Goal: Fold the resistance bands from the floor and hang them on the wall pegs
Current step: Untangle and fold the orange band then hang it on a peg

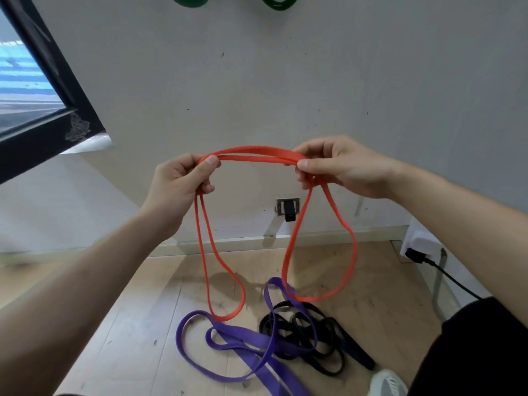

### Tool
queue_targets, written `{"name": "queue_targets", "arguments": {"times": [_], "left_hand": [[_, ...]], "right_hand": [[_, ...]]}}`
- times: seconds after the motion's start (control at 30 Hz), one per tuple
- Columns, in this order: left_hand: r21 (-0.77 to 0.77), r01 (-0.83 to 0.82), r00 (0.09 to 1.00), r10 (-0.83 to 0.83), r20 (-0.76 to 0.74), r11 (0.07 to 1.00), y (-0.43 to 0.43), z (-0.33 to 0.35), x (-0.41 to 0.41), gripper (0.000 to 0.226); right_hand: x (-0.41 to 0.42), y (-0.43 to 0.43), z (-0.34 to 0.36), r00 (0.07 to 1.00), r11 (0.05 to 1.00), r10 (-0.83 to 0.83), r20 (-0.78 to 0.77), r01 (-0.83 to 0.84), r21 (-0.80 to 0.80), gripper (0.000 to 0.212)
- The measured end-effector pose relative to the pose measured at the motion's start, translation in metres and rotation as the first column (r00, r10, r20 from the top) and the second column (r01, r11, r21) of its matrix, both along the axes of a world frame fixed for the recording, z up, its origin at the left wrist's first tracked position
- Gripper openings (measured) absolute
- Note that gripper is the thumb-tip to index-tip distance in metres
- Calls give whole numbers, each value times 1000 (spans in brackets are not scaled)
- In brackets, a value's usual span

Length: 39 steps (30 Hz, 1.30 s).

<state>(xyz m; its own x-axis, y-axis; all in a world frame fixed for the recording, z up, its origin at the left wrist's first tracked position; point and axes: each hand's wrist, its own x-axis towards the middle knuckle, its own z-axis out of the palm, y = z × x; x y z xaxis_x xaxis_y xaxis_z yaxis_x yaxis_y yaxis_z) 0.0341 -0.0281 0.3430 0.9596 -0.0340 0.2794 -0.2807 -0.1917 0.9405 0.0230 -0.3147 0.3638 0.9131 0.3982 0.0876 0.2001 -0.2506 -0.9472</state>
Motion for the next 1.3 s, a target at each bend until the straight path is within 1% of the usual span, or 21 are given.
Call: {"name": "queue_targets", "arguments": {"times": [0.1, 0.17, 0.33, 0.4, 0.47, 0.53, 0.57, 0.6, 0.67, 0.7, 0.73, 0.87, 0.93, 1.0, 1.1, 1.2, 1.3], "left_hand": [[32, 26, 999, -25, -29, 999, 4, -4, 2, 18], [39, 54, 997, -52, -54, 998, 5, -7, 3, 20], [38, 114, 989, -110, -103, 993, 5, -10, 3, 31], [38, 104, 990, -100, -99, 994, 4, -10, 4, 28], [31, 91, 992, -88, -89, 995, 4, -10, 5, 29], [20, 72, 994, -70, -81, 997, 5, -10, 6, 30], [18, 62, 995, -60, -77, 998, 6, -10, 7, 28], [18, 53, 996, -52, -72, 998, 8, -10, 7, 25], [29, 43, 997, -41, -59, 999, 9, -10, 7, 20], [38, 40, 998, -38, -52, 998, 9, -10, 6, 19], [43, 37, 998, -35, -48, 998, 9, -10, 6, 18], [49, 32, 998, -30, -51, 998, 11, -11, 7, 19], [56, 63, 996, -59, -67, 996, 13, -11, 6, 21], [53, 117, 989, -111, -97, 992, 12, -8, 3, 25], [56, 225, 966, -215, -145, 973, 4, -3, -4, 31], [75, 318, 940, -304, -155, 945, -16, 3, -14, 28], [144, 350, 933, -331, -141, 925, -35, 5, -22, 34]], "right_hand": [[-1, 1, 7, 999, 996, -32, 8, 32, 83, 19], [-2, 3, 9, 998, 992, -57, 12, 56, 110, 19], [-4, 6, 6, 989, 990, -138, 57, 136, 28, 18], [-3, 6, 7, 984, 986, -168, 55, 167, 17, 20], [-1, 5, 9, 987, 985, -161, -4, 161, 55, 23], [-2, 3, 11, 991, 989, -109, -79, 116, 94, 20], [-3, 1, 12, 993, 993, -80, -81, 87, 75, 17], [-4, -1, 11, 997, 998, -62, -52, 63, 15, 19], [-5, -3, 6, 998, 988, -43, 39, 48, -144, 29], [-5, -2, 3, 996, 980, -41, 80, 56, -189, 30], [-5, -1, 2, 992, 977, -45, 114, 68, -202, 27], [-3, 2, -2, 969, 977, -119, 216, 153, -149, 14], [-2, 3, -3, 947, 976, -155, 283, 191, -104, 12], [-3, 5, -2, 933, 980, -180, 312, 198, -24, 11], [-6, 12, -2, 945, 988, -156, 289, 148, 50, 12], [-10, 23, -6, 962, 997, -82, 259, 76, 33, 15], [-13, 32, -9, 972, 999, -38, 232, 38, 6, 20]]}}
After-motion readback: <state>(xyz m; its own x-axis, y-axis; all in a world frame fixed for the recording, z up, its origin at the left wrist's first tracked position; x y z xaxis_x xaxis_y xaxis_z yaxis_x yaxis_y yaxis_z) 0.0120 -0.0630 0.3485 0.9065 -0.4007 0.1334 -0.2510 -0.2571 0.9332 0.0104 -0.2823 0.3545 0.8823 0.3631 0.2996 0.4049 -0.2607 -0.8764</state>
